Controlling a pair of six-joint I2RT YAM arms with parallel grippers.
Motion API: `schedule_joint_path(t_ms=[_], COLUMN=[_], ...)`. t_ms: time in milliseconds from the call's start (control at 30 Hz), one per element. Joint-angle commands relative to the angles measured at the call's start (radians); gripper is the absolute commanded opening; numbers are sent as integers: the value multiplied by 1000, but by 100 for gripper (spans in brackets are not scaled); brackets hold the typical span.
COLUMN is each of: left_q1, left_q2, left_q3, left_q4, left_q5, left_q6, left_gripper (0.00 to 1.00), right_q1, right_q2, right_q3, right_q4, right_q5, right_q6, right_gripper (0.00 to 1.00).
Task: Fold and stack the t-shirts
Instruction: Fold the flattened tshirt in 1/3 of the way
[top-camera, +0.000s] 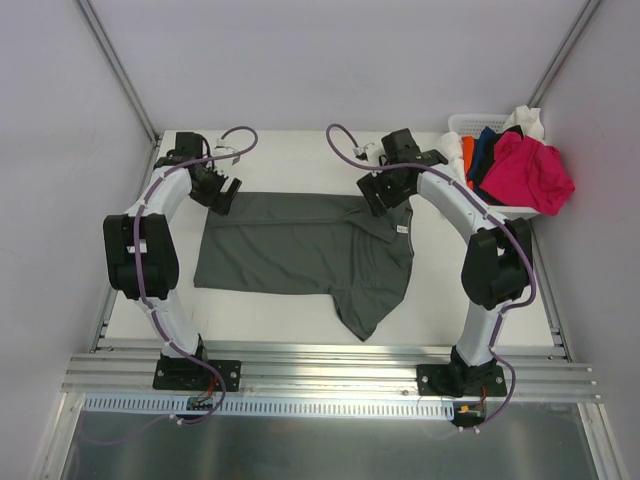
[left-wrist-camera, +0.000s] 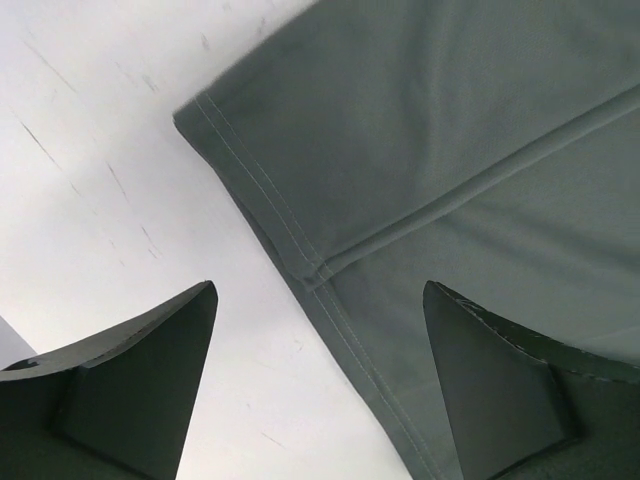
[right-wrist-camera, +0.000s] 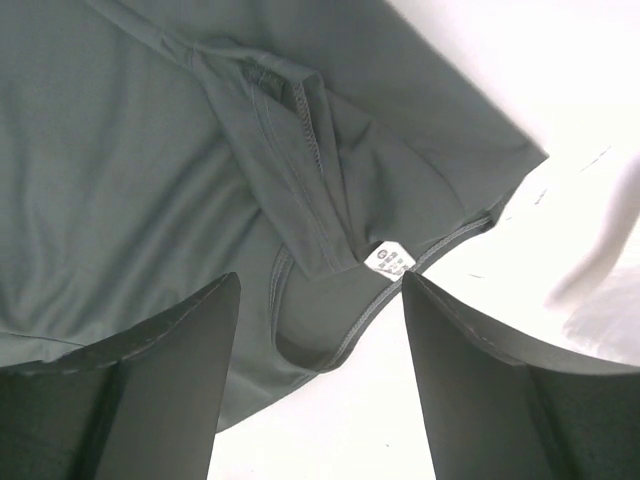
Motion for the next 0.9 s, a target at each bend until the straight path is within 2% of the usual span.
schedule_joint_path(t_ms=[0,133,267,367,600,800,867], left_q1=[-15,-58,-65,-65,-77,-88,-91], left_q2=[-40,10,52,56,21,10,7], left_q3=[70,120,166,199,185,153,151], left_q4=[-11,-48,-123,-150,-166,-166,-166], left_q5=[67,76,81,93,111,108,110], left_q6=[-54,-60,-127,-181,-250,-259,-266], left_gripper=[86,93,93,92,91,90,89], right_q1=[-1,-12,-17,-18,-18,-20,-20], right_q2=[11,112,253,353,390,378,378], right_q3=[103,179,336,448,432,405,392], right_q4=[-4,1,-42,-83,-77,-92,-97], right_q5=[-9,-76,-145,-193,-228,-232,-233], right_q6=[-13,9,22,26,43,29,31], right_gripper=[70,69,59,56,52,38,37])
